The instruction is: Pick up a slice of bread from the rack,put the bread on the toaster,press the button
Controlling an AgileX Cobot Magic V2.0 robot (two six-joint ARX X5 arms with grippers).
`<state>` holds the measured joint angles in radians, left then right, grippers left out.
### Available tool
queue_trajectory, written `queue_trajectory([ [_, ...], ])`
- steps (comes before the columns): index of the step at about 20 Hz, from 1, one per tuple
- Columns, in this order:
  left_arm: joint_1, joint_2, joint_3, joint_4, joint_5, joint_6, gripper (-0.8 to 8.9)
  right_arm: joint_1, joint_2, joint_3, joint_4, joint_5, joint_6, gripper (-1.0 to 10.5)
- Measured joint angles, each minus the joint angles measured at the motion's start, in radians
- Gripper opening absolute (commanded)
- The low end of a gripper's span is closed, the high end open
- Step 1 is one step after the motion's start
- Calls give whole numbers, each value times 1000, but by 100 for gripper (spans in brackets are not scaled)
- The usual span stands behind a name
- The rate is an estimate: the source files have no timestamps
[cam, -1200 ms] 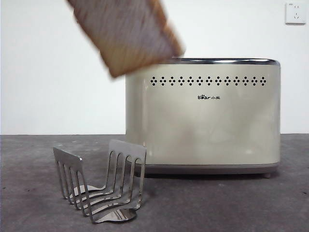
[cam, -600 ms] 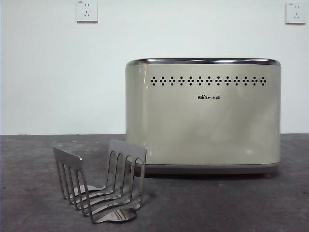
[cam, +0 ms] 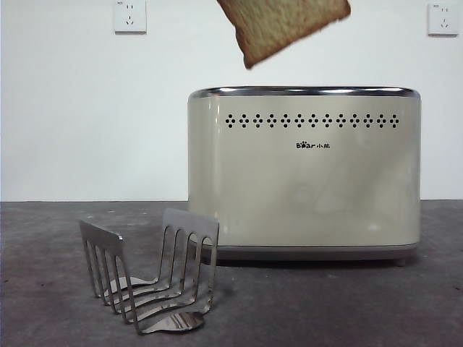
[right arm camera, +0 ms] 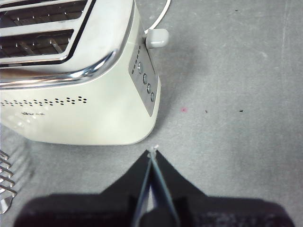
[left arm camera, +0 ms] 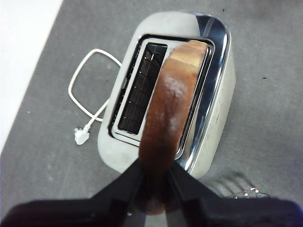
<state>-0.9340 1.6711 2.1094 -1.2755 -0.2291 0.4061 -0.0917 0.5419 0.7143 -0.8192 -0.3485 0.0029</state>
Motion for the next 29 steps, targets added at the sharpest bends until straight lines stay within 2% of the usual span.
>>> queue_trajectory([
  [29, 6, 266, 0, 58, -45, 12, -9, 0, 13, 0, -37, 0, -26, -7],
])
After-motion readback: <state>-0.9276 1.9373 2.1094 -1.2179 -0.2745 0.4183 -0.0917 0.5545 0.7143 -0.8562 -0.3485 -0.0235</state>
